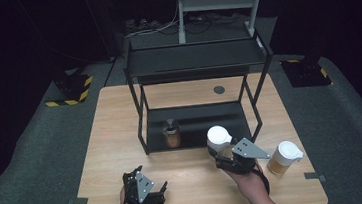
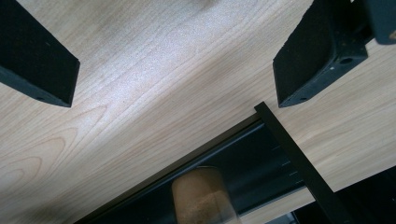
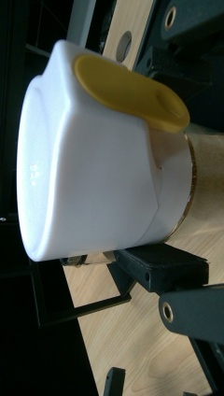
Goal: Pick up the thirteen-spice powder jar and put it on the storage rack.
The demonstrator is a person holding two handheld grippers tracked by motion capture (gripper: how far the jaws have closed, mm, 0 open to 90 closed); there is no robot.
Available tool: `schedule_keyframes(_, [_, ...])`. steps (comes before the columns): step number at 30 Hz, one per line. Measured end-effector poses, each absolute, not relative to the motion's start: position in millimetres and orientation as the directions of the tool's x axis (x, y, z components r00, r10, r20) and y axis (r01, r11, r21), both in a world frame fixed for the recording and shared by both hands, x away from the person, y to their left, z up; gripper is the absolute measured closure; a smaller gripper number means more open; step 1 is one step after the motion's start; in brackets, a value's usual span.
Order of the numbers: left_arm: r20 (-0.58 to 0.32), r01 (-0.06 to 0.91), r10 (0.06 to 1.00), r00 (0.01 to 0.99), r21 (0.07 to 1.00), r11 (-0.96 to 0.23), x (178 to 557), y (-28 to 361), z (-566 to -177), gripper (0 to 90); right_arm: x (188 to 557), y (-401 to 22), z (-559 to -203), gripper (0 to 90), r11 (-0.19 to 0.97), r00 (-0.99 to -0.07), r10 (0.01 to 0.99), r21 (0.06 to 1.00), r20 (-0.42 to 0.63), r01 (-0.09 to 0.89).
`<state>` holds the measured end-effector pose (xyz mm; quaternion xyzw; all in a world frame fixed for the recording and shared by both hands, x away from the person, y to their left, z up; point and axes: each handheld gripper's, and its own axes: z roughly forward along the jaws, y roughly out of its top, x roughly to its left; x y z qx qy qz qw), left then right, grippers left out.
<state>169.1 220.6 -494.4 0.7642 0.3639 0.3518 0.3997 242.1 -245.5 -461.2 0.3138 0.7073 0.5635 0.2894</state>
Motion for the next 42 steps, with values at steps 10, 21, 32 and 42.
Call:
schedule_keyframes(10, [0.247, 0.276, 0.837, 0.488, 0.866, -0.416, 169, 221, -494, 0.6, 250, -236, -459, 29.9, 0.173, -0.64, 0.766, 0.978, -0.057, 0.12])
schedule_keyframes(21, [0.247, 0.27, 0.836, 0.49, 0.869, -0.415, 169, 221, -495, 0.6, 265, -221, -462, 29.8, 0.174, -0.643, 0.764, 0.977, -0.055, 0.124])
schedule_keyframes(32, [0.24, 0.274, 0.837, 0.492, 0.87, -0.41, 169, 223, -495, 0.6, 279, -209, -466, 29.8, 0.178, -0.645, 0.763, 0.976, -0.054, 0.129])
schedule_keyframes(42, [0.242, 0.272, 0.835, 0.495, 0.869, -0.413, 169, 224, -495, 0.6, 290, -199, -469, 29.8, 0.182, -0.643, 0.764, 0.974, -0.054, 0.134])
